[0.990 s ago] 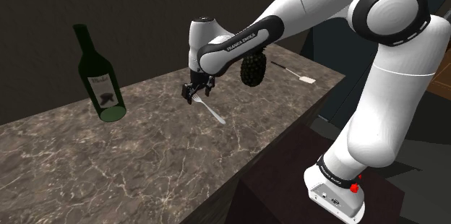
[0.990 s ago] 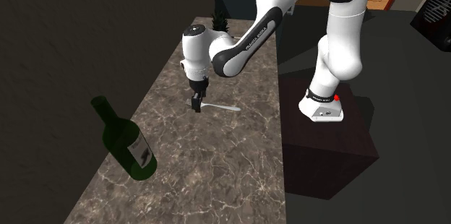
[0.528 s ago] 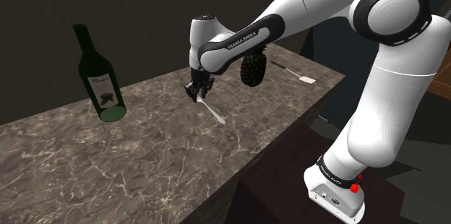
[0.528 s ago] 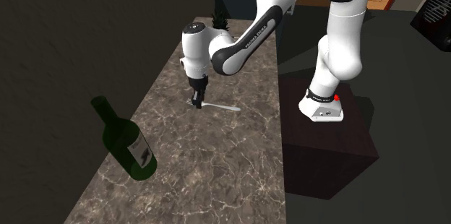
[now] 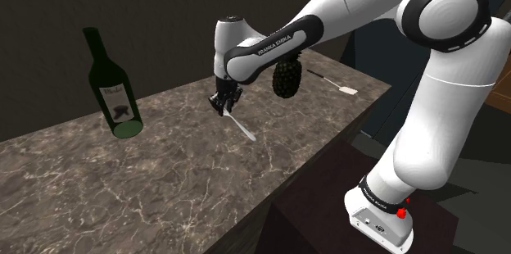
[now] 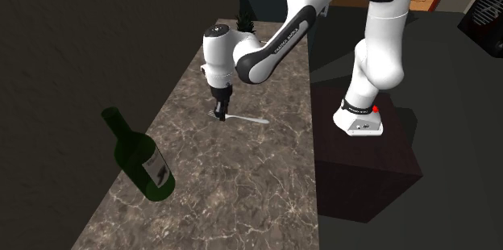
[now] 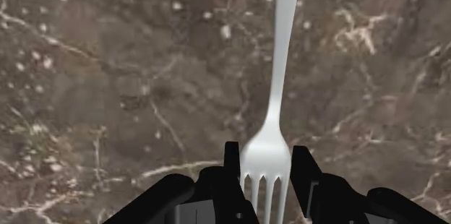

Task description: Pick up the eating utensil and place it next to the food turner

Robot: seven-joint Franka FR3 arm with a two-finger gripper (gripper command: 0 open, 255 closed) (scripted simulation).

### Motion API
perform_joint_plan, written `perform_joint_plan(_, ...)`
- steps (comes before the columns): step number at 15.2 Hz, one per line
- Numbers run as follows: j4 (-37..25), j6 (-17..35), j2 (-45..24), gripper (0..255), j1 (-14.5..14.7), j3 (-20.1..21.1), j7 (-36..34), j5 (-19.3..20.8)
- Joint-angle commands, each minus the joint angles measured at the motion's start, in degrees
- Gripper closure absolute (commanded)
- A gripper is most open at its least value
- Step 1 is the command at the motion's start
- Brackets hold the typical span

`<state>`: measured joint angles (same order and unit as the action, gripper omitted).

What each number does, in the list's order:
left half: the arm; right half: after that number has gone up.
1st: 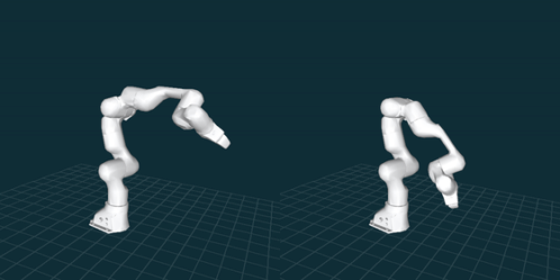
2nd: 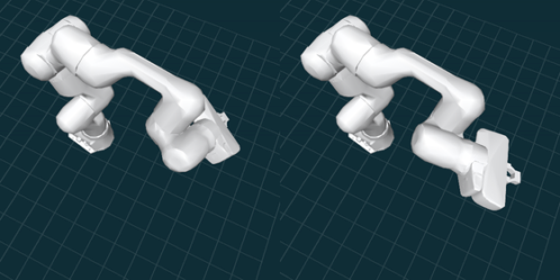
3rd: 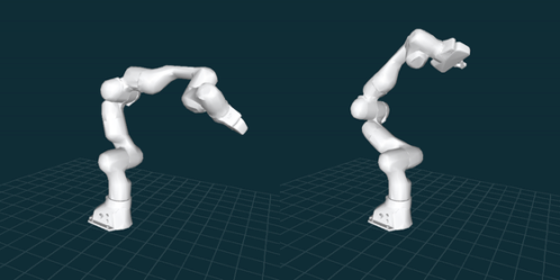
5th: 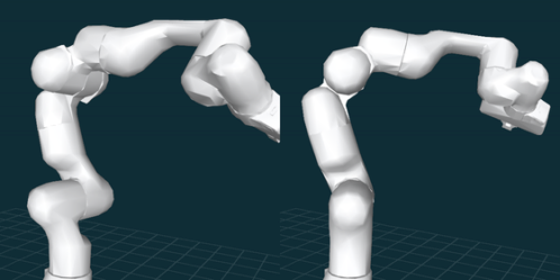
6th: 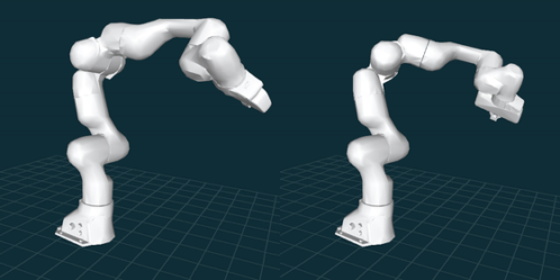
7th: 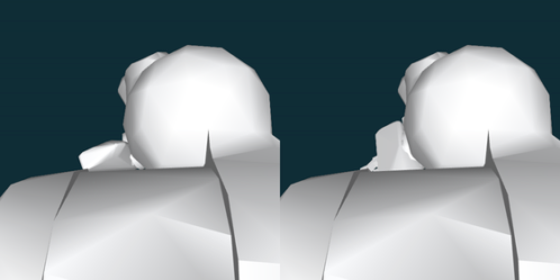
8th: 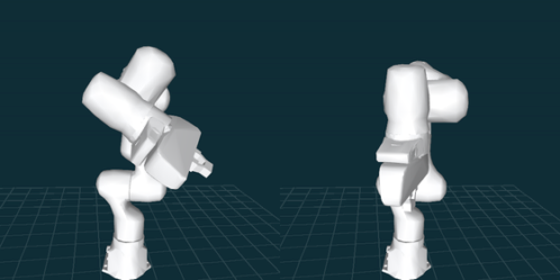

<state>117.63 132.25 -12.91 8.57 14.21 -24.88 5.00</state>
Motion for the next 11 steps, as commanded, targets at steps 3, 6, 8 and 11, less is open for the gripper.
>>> perform_joint_plan(3, -1.05, -2.53, 1.40, 255, -0.07, 0.24, 0.42, -0.64)
perform_joint_plan(6, -1.98, -4.60, 2.59, 255, -0.17, 0.35, 0.75, -1.10)
perform_joint_plan(8, -2.66, -5.99, 3.33, 255, -0.22, 0.41, 0.95, -1.39)
perform_joint_plan(11, -3.78, -8.10, 4.36, 255, -0.29, 0.48, 1.22, -1.78)
